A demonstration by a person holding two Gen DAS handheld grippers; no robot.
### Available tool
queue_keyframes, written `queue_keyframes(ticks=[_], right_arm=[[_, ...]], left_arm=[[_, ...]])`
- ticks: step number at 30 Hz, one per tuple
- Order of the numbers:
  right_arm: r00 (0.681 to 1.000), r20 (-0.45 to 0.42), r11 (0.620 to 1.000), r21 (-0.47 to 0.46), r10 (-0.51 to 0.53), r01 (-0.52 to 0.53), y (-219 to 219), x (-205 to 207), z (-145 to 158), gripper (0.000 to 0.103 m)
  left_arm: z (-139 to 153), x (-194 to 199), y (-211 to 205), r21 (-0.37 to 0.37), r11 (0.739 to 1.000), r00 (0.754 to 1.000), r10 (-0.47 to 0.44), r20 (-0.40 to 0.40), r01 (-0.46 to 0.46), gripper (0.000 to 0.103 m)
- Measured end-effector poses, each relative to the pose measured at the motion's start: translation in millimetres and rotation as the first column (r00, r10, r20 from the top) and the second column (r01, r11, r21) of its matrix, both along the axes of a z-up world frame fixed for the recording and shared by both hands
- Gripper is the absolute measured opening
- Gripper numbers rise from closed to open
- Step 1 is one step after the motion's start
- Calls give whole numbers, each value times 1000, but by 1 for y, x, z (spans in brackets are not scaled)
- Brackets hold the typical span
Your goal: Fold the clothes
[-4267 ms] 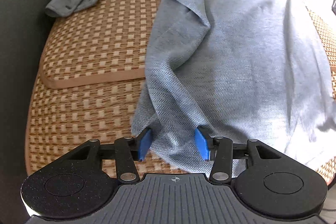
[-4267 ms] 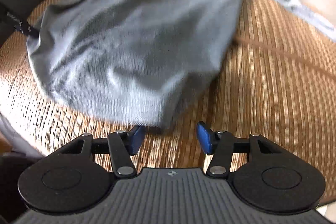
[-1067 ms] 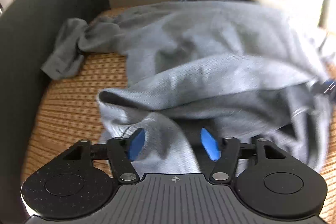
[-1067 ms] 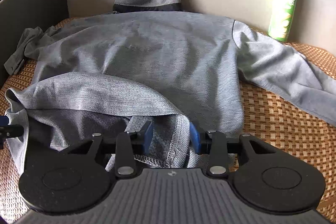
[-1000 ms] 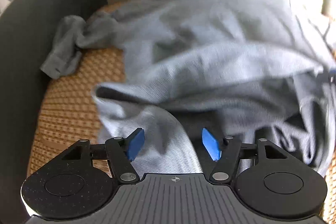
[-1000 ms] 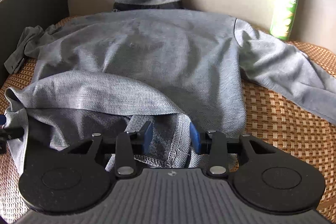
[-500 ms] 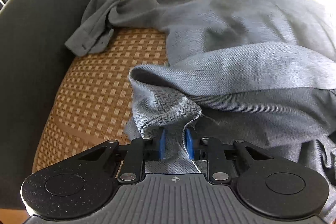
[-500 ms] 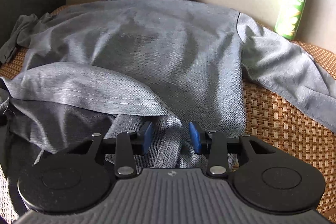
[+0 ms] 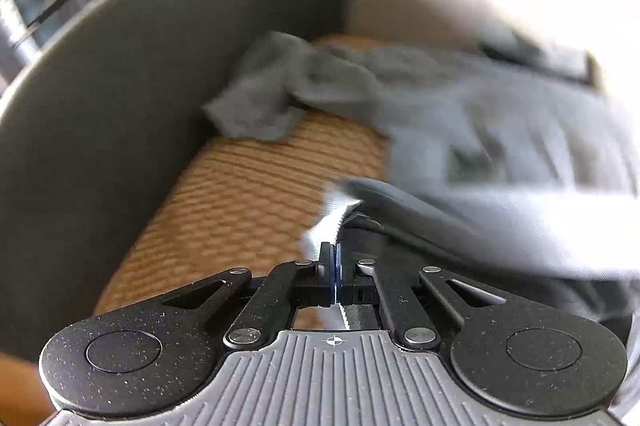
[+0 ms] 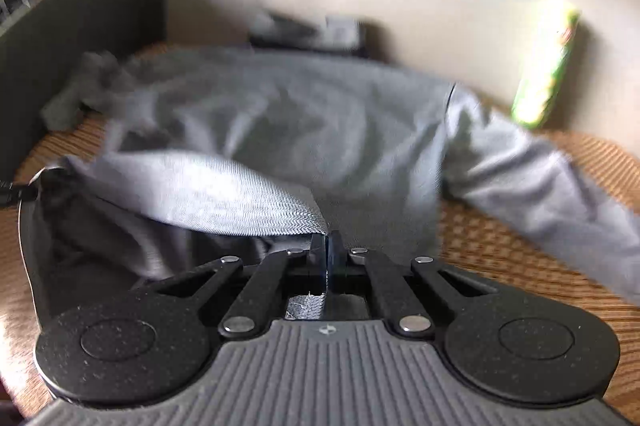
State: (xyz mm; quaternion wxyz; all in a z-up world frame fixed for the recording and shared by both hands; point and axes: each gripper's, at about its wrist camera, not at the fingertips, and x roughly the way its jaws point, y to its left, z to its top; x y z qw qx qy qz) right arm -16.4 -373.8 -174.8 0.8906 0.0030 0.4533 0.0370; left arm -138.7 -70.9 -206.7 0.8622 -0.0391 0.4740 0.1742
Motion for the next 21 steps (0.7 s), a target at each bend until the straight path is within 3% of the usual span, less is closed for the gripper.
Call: queue_keyframes(ticks=[4,7,10,12,15,17,18,21], right_arm=[[999,32,1000,2,-16,16,-8,-66,55,1],[999,-11,999,-11,-47,47,-12,-114,66,1],[988,-104,993,-2,-117,117,-14,-156,50,1],[974,-167,987,7,-156,159,-15,-179,26,1],[958,-241,988,-20,-153,153,-14,-196,-15,1],[952,-270,990,-24,-142,141,-12,-200,-35,1],[953,-271,991,-24,-134,133,-10,-200,-39,1],[963,-249,995,-16,-101,101,-3,-199,-37,1]], left_arm=[[28,-56,42,-86,986,989,142,-37,-144,0],[24,-94,62,-127,961,968,234,-93,-245,0],[-3,-118,73,-138,936,940,302,-159,-324,0],[-25,-130,79,-150,918,920,336,-200,-367,0],[-54,-138,89,-110,907,892,369,-261,-407,0],[-58,-145,94,-85,921,900,346,-266,-379,3],[-59,-148,96,-74,929,905,332,-266,-362,11],[-49,-152,78,-5,994,969,107,-225,-111,25]])
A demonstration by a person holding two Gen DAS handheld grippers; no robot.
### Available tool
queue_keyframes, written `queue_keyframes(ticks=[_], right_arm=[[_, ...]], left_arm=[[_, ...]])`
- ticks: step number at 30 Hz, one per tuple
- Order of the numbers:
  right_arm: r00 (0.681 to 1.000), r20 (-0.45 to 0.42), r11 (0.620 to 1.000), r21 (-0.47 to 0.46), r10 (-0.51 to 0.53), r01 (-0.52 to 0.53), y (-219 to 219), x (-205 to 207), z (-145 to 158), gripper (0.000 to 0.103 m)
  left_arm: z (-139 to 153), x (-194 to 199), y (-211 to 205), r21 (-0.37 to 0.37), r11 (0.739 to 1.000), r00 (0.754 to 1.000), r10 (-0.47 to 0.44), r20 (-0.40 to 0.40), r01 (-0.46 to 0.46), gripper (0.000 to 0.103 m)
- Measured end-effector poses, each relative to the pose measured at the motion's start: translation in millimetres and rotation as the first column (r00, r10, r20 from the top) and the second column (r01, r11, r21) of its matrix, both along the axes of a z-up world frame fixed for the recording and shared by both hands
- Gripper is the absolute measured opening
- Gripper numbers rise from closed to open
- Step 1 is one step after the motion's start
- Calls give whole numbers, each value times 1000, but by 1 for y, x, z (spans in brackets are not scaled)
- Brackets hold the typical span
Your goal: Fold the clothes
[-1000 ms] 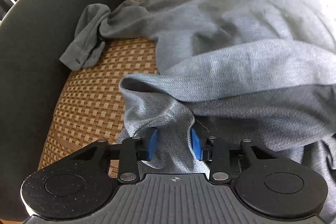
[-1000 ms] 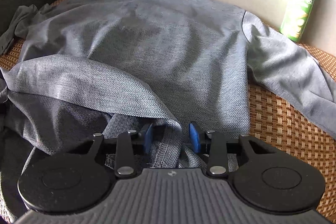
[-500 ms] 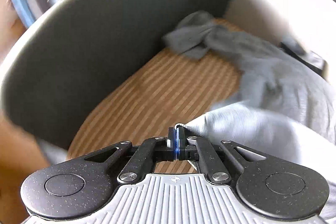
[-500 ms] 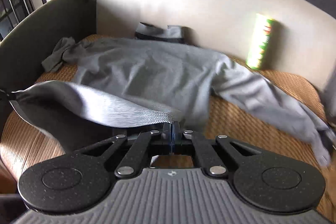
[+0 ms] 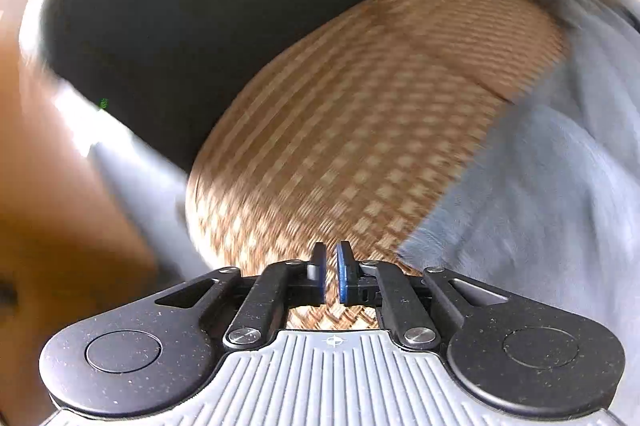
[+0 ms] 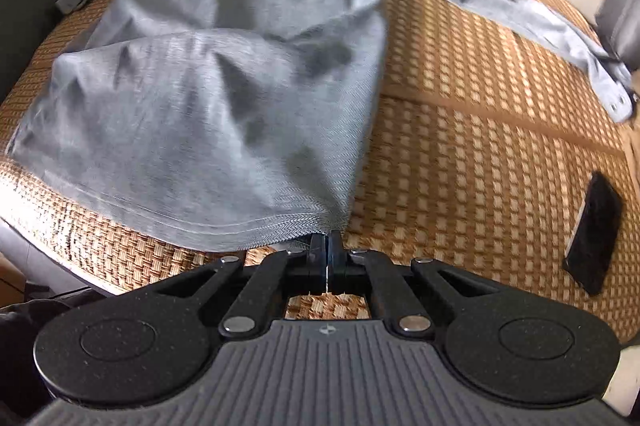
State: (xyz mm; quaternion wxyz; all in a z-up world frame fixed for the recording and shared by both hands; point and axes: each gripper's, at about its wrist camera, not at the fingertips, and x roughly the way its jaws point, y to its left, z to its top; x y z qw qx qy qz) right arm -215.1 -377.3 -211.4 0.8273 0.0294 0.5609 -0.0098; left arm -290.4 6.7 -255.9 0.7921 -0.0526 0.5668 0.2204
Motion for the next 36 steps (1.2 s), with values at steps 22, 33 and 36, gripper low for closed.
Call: queue_keyframes(ticks=[22,33,36], right_arm=[[936,353,998,51,8,-27,-12,51,118,1],[932,363,999,42,-16,1,-17,50,120,1],[934,356,999,40,-18,4,-18,49,119,1]], left_arm=[[-17,-30,-147,239,664,677,-735,32,709,61],[-39,-43,-159,282,551,584,-811,-42,785,61],[-35,-32,-155,282,616,641,-767,5,735,62]])
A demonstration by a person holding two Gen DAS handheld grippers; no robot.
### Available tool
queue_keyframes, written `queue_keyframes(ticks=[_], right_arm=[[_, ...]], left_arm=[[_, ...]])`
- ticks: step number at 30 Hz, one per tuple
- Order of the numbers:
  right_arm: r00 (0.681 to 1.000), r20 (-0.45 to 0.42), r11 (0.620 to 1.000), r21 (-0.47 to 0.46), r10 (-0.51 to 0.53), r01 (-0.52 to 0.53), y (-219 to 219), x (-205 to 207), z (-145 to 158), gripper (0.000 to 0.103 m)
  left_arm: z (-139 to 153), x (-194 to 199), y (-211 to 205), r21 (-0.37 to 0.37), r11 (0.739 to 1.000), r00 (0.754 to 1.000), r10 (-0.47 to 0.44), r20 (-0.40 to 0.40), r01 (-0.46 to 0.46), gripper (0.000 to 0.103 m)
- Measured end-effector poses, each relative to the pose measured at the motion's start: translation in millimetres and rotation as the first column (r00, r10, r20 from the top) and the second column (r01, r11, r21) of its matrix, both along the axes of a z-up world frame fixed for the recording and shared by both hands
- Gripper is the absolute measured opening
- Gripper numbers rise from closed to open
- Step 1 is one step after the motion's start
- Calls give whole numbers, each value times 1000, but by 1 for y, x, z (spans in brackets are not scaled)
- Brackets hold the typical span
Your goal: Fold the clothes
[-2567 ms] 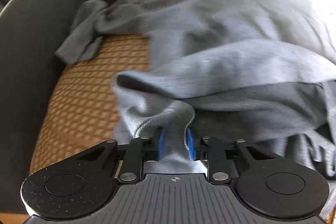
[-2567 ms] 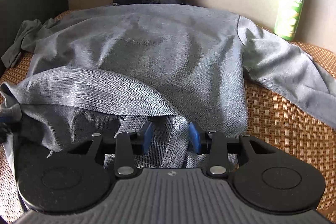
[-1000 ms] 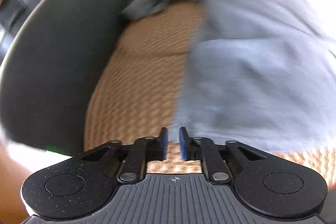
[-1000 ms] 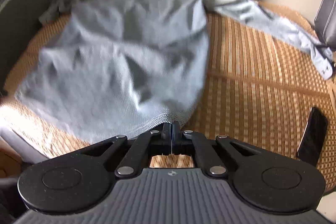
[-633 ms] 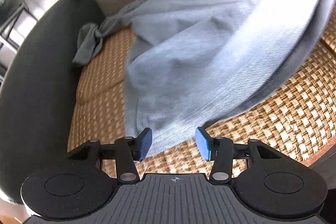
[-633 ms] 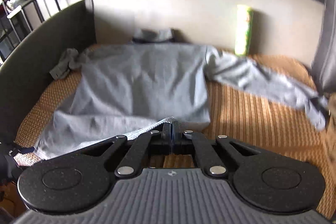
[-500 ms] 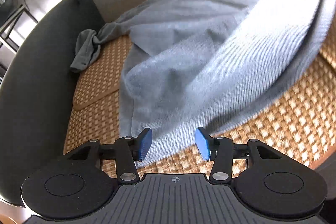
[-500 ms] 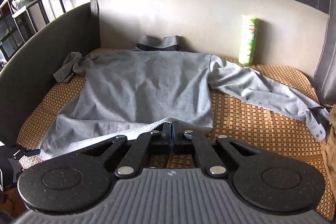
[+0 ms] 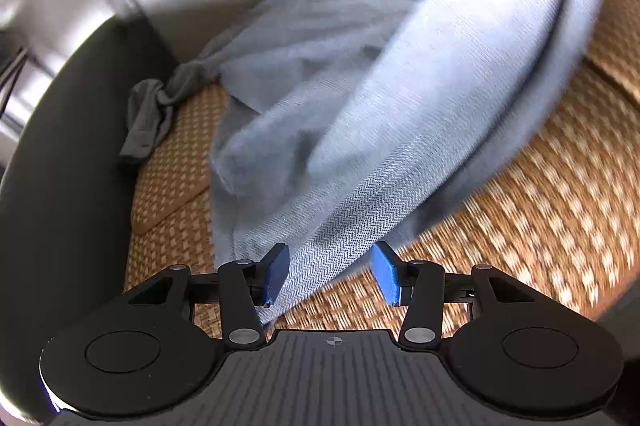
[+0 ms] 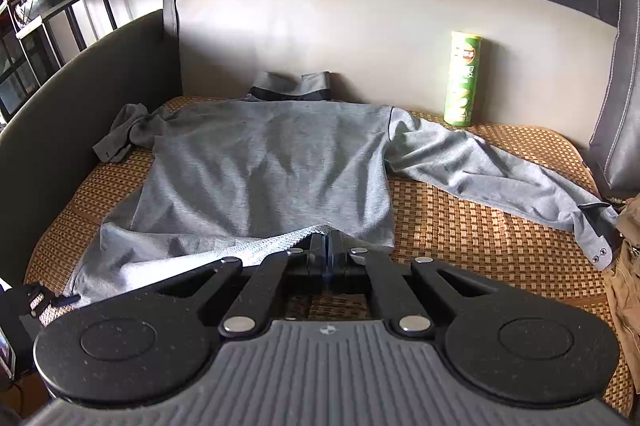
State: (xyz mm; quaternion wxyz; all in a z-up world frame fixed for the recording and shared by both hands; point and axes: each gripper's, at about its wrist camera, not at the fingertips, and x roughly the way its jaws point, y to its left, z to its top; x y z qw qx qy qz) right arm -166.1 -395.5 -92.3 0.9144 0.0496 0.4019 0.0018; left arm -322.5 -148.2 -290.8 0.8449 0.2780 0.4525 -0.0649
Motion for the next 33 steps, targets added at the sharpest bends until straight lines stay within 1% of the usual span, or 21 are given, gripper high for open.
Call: queue_keyframes(ticks=[3,8,9,10,11,13,15,16,17,18,19,20,22,24,26,27,28,29,30,31,33], right_arm=[[1000,-8,1000,-2,-6,6,0,-3,0,1],[1000,-17,1000,-4,-21,21,-2,-8,-1,1],[1000,-18,1000,-3,-23,23,-2,-9,-1,1],[1000,-20,1000,-5,-23,23,-2,-10,-1,1],[1000,-23,1000,-7,-22,22,-2,-10,-1,1],[999,-30,1000,-14,-18,17,-2,-12,-1,1],[999,-39,1000,-27,-14,13,-3,-16,0,1],[999,-41,999,-37,-11,10,-5,-19,3,1],[999,-43,999,-48,-9,7,-7,-21,6,1],[999,-45,998,-58,-6,4,-9,-24,9,1],[999,-45,998,-63,-2,-1,-11,-27,12,1],[999,-44,998,-59,7,-10,-12,-30,16,1],[997,-58,997,-53,52,-55,-9,-34,17,1],[990,-85,992,-46,110,-115,-3,-39,14,1],[979,-134,988,-15,151,-154,5,-40,-4,1],[973,-160,986,7,164,-165,9,-41,-15,1],[964,-194,983,36,181,-178,14,-40,-31,1],[950,-232,978,55,207,-200,19,-39,-48,1],[936,-266,973,53,231,-225,26,-40,-65,3],[920,-300,967,44,251,-249,32,-42,-81,6],[891,-368,960,28,268,-277,36,-49,-105,10]], left_arm=[[3,9,6,2,997,997,73,38,-73,62],[-7,31,21,47,978,978,201,49,-203,62],[-10,34,23,61,974,975,215,50,-218,54],[-11,36,27,65,970,972,232,47,-235,40],[-6,39,35,25,962,962,270,37,-271,1],[10,43,53,-81,932,934,356,5,-354,0],[44,37,71,-209,882,901,434,11,-423,0],[65,30,81,-290,845,883,469,-4,-450,0],[86,22,92,-372,797,863,504,-26,-476,0],[103,14,103,-429,749,842,536,-54,-505,0],[111,5,113,-459,705,818,569,-89,-540,0],[118,-3,123,-480,661,791,599,-126,-577,0],[111,-15,145,-497,553,720,649,-248,-669,0],[89,-20,162,-470,487,660,669,-341,-736,0],[54,-16,179,-420,422,584,695,-419,-803,0],[37,-13,185,-385,408,553,705,-444,-828,0],[21,-8,190,-336,408,525,721,-452,-849,1],[7,-4,194,-290,426,515,723,-460,-857,20],[-6,1,198,-246,449,511,719,-470,-859,25],[-12,2,201,-222,473,518,711,-475,-852,27],[-3,2,201,-212,536,567,684,-458,-817,31]])
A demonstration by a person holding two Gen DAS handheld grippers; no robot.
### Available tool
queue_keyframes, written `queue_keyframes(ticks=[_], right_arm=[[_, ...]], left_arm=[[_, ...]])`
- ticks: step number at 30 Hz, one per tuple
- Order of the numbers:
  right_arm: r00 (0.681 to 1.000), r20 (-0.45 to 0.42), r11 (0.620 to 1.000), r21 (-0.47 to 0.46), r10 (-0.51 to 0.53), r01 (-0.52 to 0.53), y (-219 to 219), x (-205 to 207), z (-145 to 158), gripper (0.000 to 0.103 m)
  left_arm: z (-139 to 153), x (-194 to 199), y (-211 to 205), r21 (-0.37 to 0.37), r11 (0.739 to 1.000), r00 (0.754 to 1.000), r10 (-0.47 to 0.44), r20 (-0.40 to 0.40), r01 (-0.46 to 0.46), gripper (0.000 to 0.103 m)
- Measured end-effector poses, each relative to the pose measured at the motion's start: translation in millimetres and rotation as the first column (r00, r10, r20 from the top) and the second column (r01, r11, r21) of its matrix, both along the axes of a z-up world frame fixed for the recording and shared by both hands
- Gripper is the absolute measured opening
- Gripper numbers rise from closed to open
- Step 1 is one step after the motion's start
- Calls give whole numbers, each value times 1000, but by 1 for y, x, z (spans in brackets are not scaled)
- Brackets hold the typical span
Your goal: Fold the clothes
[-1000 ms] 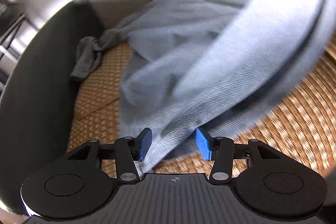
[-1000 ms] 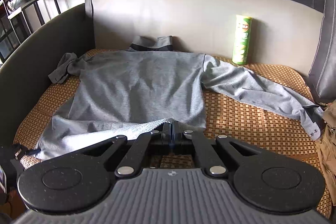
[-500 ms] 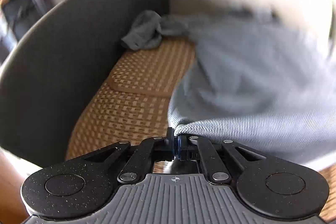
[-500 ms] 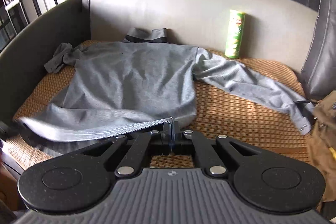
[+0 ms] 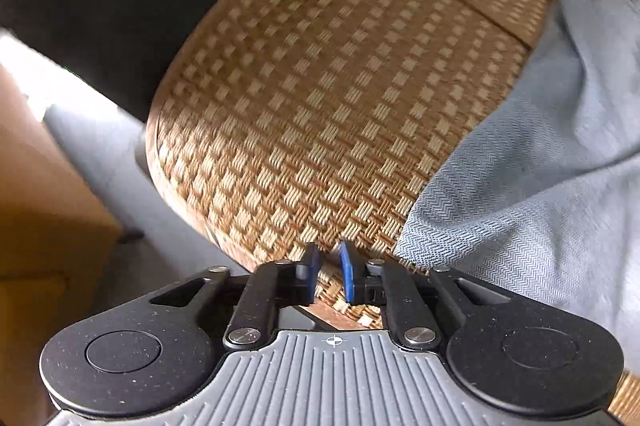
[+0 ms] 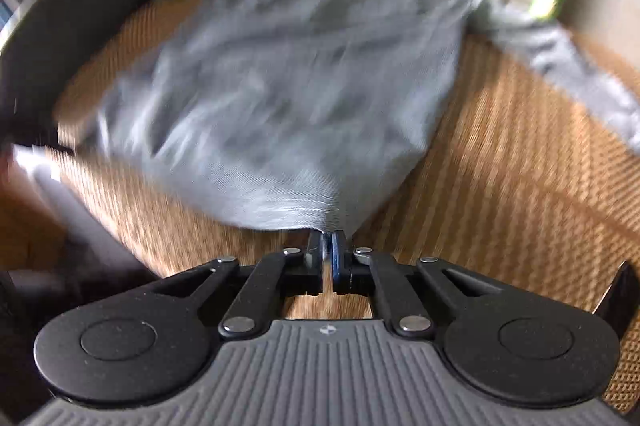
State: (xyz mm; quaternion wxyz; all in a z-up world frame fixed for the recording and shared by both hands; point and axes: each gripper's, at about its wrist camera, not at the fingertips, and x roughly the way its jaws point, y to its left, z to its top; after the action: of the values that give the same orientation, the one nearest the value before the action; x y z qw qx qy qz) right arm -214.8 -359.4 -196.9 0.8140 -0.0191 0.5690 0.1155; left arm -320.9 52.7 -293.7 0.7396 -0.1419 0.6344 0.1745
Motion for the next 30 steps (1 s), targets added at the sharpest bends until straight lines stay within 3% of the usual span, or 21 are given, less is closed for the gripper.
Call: queue_keyframes(ticks=[1,3,7,10,16,17,19,21,25,27,28,29,30], right_arm=[[1000,-17,1000,-20,-3,3,-2,-6,-6,15],[998,-37,999,-26,-45,44,-14,-18,-11,24],[979,-30,976,69,-204,205,-48,-31,-4,43],[959,-15,946,158,-284,283,-65,-20,-8,44],[959,-100,927,247,-264,281,-55,12,-69,44],[964,-117,935,238,-240,262,-49,14,-77,40],[969,-148,947,226,-198,228,-43,12,-84,4],[970,-175,956,210,-168,203,-40,6,-84,4],[956,-188,952,167,-225,257,-54,-6,-75,5],[946,-191,941,164,-263,295,-61,-8,-71,19],[941,-187,937,157,-283,313,-64,-9,-69,43],[937,-171,934,142,-303,328,-65,-8,-66,50],[933,-162,930,131,-321,343,-65,-7,-64,49]], left_arm=[[7,-1,0,5,1000,1000,-26,10,26,32],[21,-4,-1,10,997,997,-71,36,70,49],[41,10,-14,8,992,987,-125,100,125,52],[46,33,-27,-9,991,980,-132,149,135,53],[42,95,-39,-74,994,973,-68,219,86,56],[43,107,-40,-82,994,973,-55,226,75,56],[46,135,-42,-92,994,970,-30,243,54,57],[51,167,-42,-93,995,963,-21,269,48,62],[42,243,-44,-85,993,964,-51,261,76,66],[30,274,-42,-97,993,969,-42,242,67,66],[23,288,-41,-105,993,972,-35,233,61,66],[16,303,-40,-113,992,974,-29,223,55,66],[10,313,-37,-135,990,976,-10,216,40,66]])
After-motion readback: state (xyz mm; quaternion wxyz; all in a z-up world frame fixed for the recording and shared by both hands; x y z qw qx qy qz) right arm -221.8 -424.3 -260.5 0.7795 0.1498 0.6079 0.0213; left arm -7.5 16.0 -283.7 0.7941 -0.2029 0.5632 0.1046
